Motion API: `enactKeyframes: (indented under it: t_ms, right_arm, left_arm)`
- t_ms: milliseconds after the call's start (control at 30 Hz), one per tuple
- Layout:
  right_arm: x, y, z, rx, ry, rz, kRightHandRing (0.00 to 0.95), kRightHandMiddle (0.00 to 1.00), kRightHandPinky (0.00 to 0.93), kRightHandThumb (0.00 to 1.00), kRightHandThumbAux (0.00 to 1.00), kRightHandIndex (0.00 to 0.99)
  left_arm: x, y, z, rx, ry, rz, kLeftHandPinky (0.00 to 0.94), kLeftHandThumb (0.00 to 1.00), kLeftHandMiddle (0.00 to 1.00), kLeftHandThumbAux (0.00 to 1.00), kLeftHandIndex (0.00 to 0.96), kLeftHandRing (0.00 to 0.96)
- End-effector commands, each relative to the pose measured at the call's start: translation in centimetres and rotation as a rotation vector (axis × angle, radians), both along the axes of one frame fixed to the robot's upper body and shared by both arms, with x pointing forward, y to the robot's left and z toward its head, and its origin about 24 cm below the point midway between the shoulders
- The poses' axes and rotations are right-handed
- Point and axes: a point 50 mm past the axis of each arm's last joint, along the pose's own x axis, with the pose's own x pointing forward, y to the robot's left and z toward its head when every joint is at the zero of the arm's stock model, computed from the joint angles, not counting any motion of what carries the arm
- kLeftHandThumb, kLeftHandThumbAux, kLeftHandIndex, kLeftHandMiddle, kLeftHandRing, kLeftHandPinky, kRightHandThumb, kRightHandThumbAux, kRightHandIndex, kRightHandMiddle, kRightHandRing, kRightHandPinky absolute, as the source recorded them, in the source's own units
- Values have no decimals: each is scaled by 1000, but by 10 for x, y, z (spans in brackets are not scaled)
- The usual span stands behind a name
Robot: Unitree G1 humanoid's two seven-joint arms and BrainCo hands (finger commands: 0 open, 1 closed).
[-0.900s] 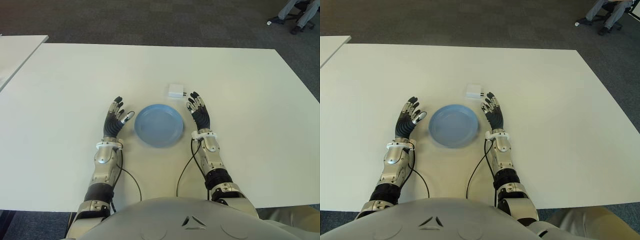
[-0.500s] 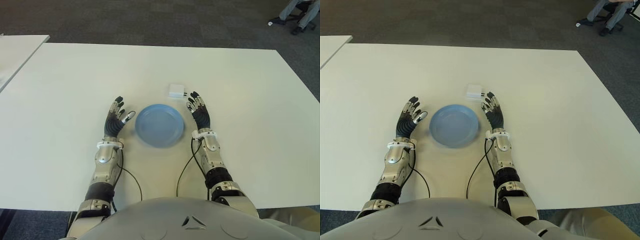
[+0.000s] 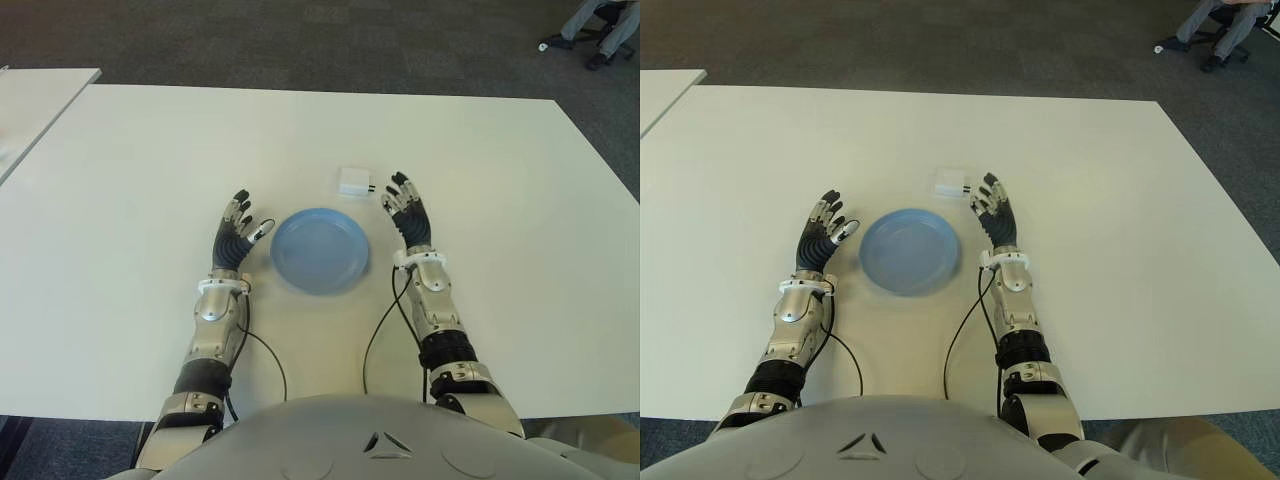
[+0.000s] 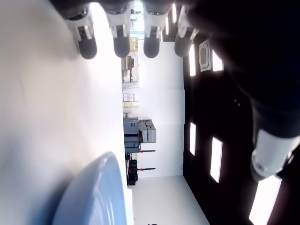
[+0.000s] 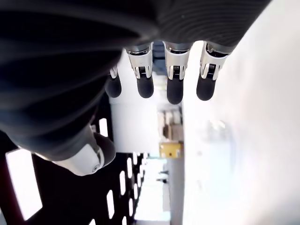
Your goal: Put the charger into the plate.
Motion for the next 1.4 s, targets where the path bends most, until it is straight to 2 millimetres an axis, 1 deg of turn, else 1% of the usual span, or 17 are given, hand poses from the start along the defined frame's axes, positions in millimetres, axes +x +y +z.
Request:
enactKeyframes:
  t_ms: [33,300,500,667,900,1000,1200,1400]
  right_arm:
    - [3,0,6,-78,-2,-10,86,81,123,184,676,20]
    - [18,-8,21,-109,-8,-12,80,77,124,220,670,28]
    - [28,-10,38,-96,-33,-1,77,85,112,209,683,31]
    - [40,-9,61,-69,-71,16,89,99,129,193,697,36]
    - [50,-9,78,-83,-100,33,102,109,141,191,699,41]
    - [56,-6,86,-107,-121,51,108,117,137,224,699,45]
    - [66,-2,93,-159,-134,75,122,128,157,288,699,51]
    - [82,4,101,-288,-136,98,108,110,145,348,660,51]
  left_arm:
    - [-11,-5,-21,-23,111,8,72,0,60,596,1,55]
    - [-9,-6,-22,-27,105,18,78,0,61,599,1,58]
    - [-7,-7,-22,-31,103,25,89,0,71,601,0,69]
    - [-6,-9,-22,-33,99,26,86,0,76,599,0,72]
    - [-4,-9,-23,-35,97,26,91,0,80,593,0,76]
    - [-4,-10,-23,-37,97,26,91,0,81,594,0,79]
    - [-4,-10,-23,-40,98,21,89,0,80,595,0,79]
    - [-3,-10,-23,-41,97,19,93,0,83,590,0,82]
